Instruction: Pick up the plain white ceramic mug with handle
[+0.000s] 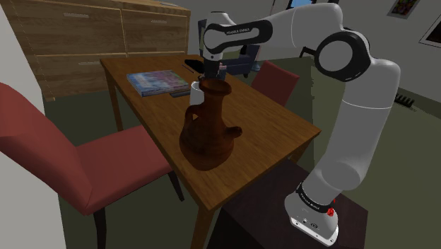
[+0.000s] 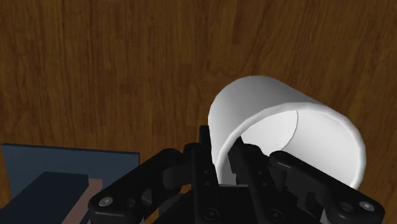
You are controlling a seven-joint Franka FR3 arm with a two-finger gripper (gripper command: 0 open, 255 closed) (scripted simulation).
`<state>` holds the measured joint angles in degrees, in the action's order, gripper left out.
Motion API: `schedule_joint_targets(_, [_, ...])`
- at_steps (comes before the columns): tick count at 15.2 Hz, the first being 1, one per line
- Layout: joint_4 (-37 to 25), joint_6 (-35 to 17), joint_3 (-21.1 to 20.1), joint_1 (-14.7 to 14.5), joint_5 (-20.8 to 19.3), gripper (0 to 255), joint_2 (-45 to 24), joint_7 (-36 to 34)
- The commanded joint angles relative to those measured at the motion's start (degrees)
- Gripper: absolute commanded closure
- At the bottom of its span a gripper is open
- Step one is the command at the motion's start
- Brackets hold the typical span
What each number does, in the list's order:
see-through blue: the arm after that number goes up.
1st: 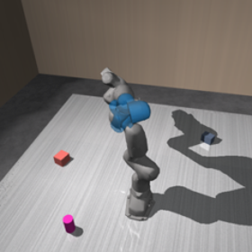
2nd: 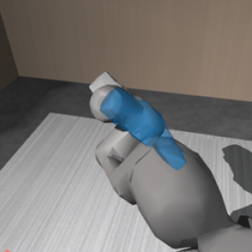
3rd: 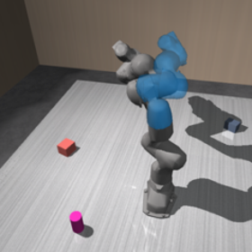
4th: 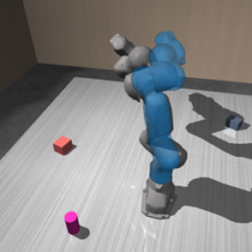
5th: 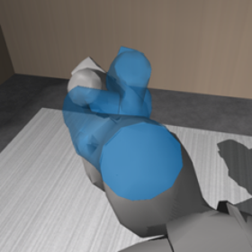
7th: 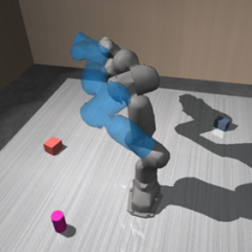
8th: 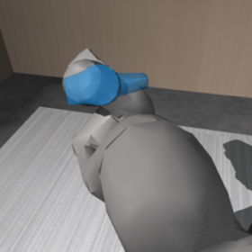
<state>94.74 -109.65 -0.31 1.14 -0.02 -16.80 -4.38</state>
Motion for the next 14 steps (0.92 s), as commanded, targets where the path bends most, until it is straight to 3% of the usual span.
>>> schedule_joint_targets(1, [0.18, -0.03, 0.09, 0.08, 0.01, 255, -0.02, -0.01])
schedule_joint_targets(7, [-0.26, 0.15, 0.08, 0.08, 0.01, 255, -0.28, -0.02])
schedule_joint_targets(14, [-4.47, 5.21, 0.07, 0.09, 0.01, 255, 0.57, -0.02])
